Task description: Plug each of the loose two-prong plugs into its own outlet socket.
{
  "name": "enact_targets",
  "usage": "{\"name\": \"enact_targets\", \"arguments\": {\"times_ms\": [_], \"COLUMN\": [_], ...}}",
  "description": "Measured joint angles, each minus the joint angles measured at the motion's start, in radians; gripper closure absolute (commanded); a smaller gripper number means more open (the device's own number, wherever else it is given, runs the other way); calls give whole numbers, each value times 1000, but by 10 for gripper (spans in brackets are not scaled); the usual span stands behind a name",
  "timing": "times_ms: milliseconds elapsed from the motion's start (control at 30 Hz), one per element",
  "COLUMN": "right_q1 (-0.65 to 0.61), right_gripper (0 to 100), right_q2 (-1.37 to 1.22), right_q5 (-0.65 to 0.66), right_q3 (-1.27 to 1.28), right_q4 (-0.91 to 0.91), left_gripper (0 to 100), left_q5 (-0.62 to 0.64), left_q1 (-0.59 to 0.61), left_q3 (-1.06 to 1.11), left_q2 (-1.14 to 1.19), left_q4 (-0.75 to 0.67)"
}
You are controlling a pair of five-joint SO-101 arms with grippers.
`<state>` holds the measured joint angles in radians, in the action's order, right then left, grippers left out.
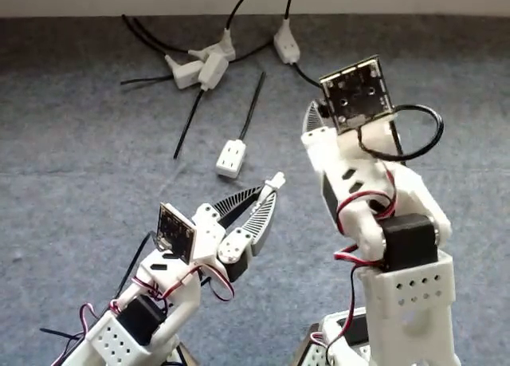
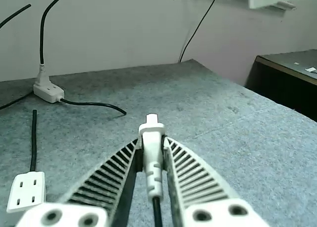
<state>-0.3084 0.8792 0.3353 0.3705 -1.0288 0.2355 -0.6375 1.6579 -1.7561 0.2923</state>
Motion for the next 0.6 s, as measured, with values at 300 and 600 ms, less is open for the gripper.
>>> {"name": "enact_targets", "arguments": {"times_ms": [300,600], "right_q1": [-132,-40], "right_gripper": [991,991], "right_q2": [-2,12], "right_q5": [0,-3], "right_q3": [242,571], "right_q4": [37,301], "left_gripper": [994,994], "left_q5": [0,3], "left_q1": [2,-6], "left_q3": [3,6], "left_q2": [0,5], "left_q4": [-11,-8]}}
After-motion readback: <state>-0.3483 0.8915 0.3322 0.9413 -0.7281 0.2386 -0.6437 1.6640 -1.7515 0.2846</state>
